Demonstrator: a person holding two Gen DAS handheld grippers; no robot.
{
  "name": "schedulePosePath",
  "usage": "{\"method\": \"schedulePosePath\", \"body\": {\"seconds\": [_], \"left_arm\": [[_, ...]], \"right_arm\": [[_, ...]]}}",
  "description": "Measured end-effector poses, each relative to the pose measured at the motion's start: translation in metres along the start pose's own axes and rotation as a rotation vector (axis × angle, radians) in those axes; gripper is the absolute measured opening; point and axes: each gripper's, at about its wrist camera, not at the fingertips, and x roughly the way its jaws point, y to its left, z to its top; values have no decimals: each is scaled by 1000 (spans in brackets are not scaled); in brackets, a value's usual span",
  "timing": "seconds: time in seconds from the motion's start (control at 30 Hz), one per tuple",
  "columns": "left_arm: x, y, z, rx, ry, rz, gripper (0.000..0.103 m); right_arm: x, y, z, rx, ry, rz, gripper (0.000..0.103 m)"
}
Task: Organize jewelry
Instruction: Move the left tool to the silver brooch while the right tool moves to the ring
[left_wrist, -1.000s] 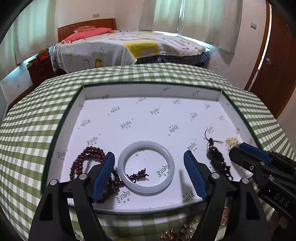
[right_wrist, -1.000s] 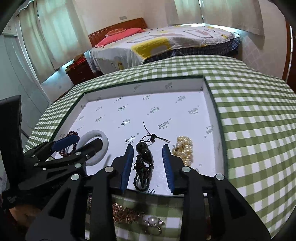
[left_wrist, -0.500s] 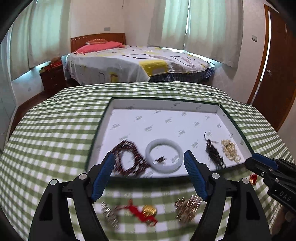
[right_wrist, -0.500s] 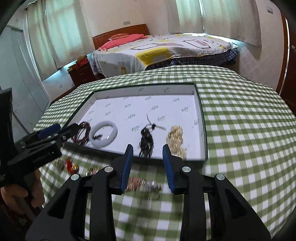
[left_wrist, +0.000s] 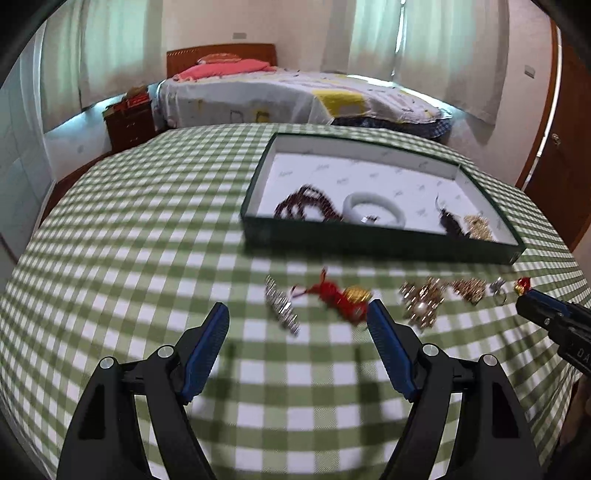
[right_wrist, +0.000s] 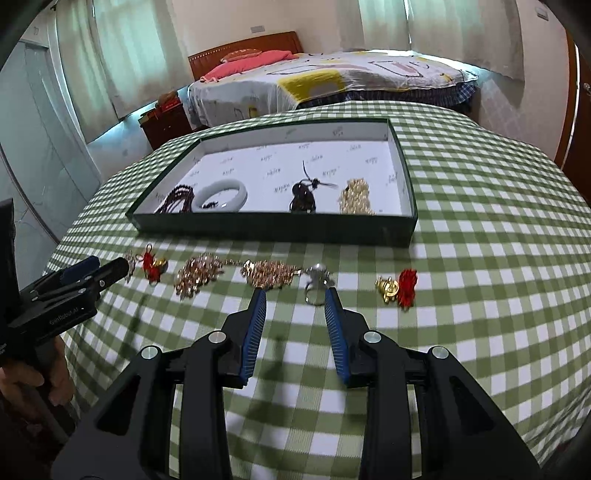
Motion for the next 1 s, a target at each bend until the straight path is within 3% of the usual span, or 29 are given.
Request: {"method": "schedulePosePath", "body": {"seconds": [0.37, 0.57, 0.7, 0.77, 0.93, 1.0], "left_arm": [[9, 13, -6, -18, 16, 33, 73], [25, 14, -3, -4, 53, 35, 54], [22, 17, -4, 20, 39, 43, 44], [21, 20, -4, 23, 34, 34, 35], [21, 22, -3, 37, 31, 24, 23], [21, 23, -3, 38, 32, 21, 23]], "right_arm": [[-1, 2, -6, -1, 1, 8, 32], [2, 0, -6, 6, 11, 7, 32], [5, -2, -5, 11, 16, 7, 32], [7, -3, -5, 13, 20, 7, 32], [11, -3, -5, 15, 27, 7, 32], [10, -3, -6, 15, 26, 7, 32]]}}
